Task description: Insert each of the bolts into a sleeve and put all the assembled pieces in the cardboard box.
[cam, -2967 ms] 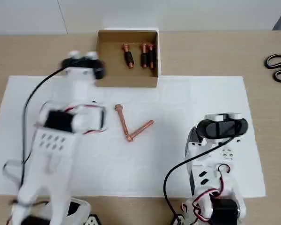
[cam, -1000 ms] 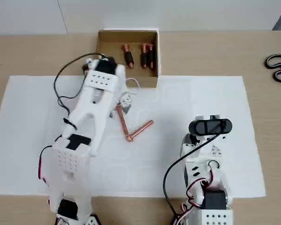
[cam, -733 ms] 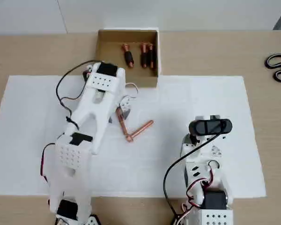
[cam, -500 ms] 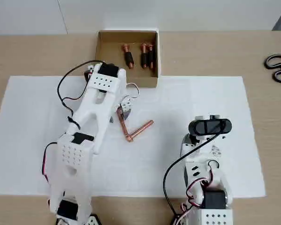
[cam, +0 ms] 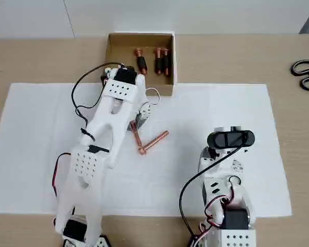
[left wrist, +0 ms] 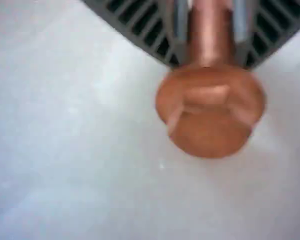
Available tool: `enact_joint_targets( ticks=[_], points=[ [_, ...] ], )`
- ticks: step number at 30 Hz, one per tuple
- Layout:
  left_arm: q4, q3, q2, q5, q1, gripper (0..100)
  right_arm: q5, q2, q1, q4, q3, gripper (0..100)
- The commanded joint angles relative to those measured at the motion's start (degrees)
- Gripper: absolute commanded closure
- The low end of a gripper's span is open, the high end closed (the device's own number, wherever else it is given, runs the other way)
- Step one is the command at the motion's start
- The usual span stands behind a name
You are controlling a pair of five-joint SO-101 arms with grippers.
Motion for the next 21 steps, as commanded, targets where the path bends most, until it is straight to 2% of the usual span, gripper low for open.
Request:
enact_joint_targets(
  ticks=[1, 5, 9, 12, 16, 21],
  points=[
    [-0.8, -10.7, -1.3, -0.4, -0.3, 99, 0.0, -0.8, 0.0, -1.3, -0.6, 99.5],
    [1.7, -19.6, -3.2, -0.4, 0.0, 99, 0.0, -0.8, 0.0, -1.7, -2.0, 99.5],
    [1.8, -21.2, -5.9, -3.0, 0.4, 99, -0.4, -0.9, 0.0, -1.8, -5.5, 99.5],
    [1.8, -19.6, -9.4, -6.7, 2.5, 99, -0.4, -0.9, 0.0, -2.2, -9.4, 99.4],
    [1.8, -16.0, -17.8, -9.7, 5.9, 99, -0.3, -0.9, 0.0, -8.9, -11.2, 99.4],
    [1.8, -8.0, -31.3, -11.5, 9.7, 99, 0.0, -0.9, -3.9, -15.7, -10.7, 99.3]
  ],
)
